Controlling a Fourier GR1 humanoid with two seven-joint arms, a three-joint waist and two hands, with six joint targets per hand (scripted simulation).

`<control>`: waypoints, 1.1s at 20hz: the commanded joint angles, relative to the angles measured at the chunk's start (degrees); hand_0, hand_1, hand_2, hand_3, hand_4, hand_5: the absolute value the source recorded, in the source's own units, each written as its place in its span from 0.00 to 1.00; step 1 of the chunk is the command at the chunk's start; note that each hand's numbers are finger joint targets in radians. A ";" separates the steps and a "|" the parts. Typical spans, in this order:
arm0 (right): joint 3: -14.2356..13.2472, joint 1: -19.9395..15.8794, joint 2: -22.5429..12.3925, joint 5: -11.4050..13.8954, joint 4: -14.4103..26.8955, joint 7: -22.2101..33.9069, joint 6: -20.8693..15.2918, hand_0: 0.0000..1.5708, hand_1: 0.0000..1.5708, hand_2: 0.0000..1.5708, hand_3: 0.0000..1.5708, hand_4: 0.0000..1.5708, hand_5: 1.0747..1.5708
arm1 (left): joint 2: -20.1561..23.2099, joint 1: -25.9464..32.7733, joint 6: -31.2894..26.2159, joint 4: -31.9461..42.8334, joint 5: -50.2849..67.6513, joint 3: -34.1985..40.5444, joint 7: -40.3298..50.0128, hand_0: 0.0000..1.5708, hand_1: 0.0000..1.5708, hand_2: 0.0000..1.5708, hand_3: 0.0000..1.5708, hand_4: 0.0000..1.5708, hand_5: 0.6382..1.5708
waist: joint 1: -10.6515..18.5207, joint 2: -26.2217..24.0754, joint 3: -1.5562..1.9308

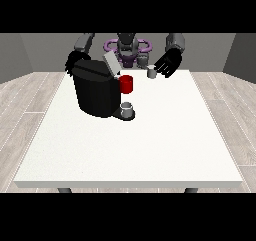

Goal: Insert the coffee pod into the coffee machine and close the lid

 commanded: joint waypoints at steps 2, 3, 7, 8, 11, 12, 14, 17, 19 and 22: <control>1.81 -0.69 1.21 1.45 -1.54 0.48 -1.23 0.00 0.00 0.00 0.00 0.31 1.00 | 2.67 -6.99 -1.76 0.29 0.07 1.85 3.01 0.68 0.68 0.78 0.78 0.33 1.00 | -3.10 1.37 0.00; 2.89 -0.55 0.86 2.18 -3.36 1.87 -1.04 0.00 0.00 0.00 0.00 0.32 1.00 | 3.53 -6.10 -0.42 1.21 -0.01 2.72 1.57 0.65 0.65 0.77 0.78 0.32 1.00 | -3.38 2.17 -0.02; 2.24 -2.93 -0.04 1.50 -4.56 3.43 -0.42 0.00 0.00 0.00 0.00 0.33 1.00 | 2.96 -10.76 -0.73 1.80 0.68 3.94 5.10 0.77 0.77 0.79 0.76 0.31 1.00 | -5.43 3.97 -0.01; 1.24 -1.14 0.06 1.42 -2.79 0.96 -0.90 0.00 0.00 0.00 0.00 0.32 1.00 | 1.49 -10.62 -0.37 1.02 0.67 3.72 7.04 0.79 0.79 0.80 0.76 0.30 1.00 | -4.25 2.97 0.01; 1.88 -4.41 0.45 1.94 -4.60 4.63 -2.17 0.00 0.00 0.00 0.00 0.35 1.00 | 3.10 -13.63 -1.56 1.65 0.20 3.66 6.08 0.80 0.80 0.84 0.80 0.31 1.00 | -5.32 4.73 0.00; 2.35 -1.98 1.39 2.76 -3.57 0.12 -2.52 0.00 0.00 0.00 0.00 0.34 1.00 | 1.94 -13.56 -1.70 1.10 0.69 3.55 5.42 0.80 0.80 0.84 0.80 0.33 1.00 | -5.37 5.17 0.01; 1.36 -4.48 -1.15 1.40 -6.79 5.07 -0.80 0.00 0.00 0.00 0.00 0.33 1.00 | 4.37 -13.93 -1.60 2.65 0.07 4.11 4.51 0.81 0.81 0.85 0.81 0.33 1.00 | -7.09 6.14 -0.01; 2.63 -4.83 0.51 2.44 -5.26 2.82 -1.84 0.00 0.00 0.00 0.00 0.31 1.00 | 3.33 -18.24 -2.68 2.68 0.14 4.18 8.55 0.82 0.82 0.83 0.78 0.32 1.00 | -7.10 7.00 0.02; 1.97 -4.71 0.13 2.44 -6.23 1.40 -2.19 0.00 0.00 0.00 0.00 0.34 1.00 | 6.31 -17.83 -1.70 2.87 -0.32 4.82 4.80 0.81 0.81 0.83 0.79 0.31 1.00 | -7.30 9.82 0.01; 2.22 -3.41 0.23 2.64 -6.07 3.46 -2.51 0.00 0.00 0.00 0.00 0.31 1.00 | 2.89 -16.65 -1.88 3.27 -0.30 3.99 6.37 0.83 0.83 0.85 0.79 0.31 1.00 | -6.63 7.03 0.00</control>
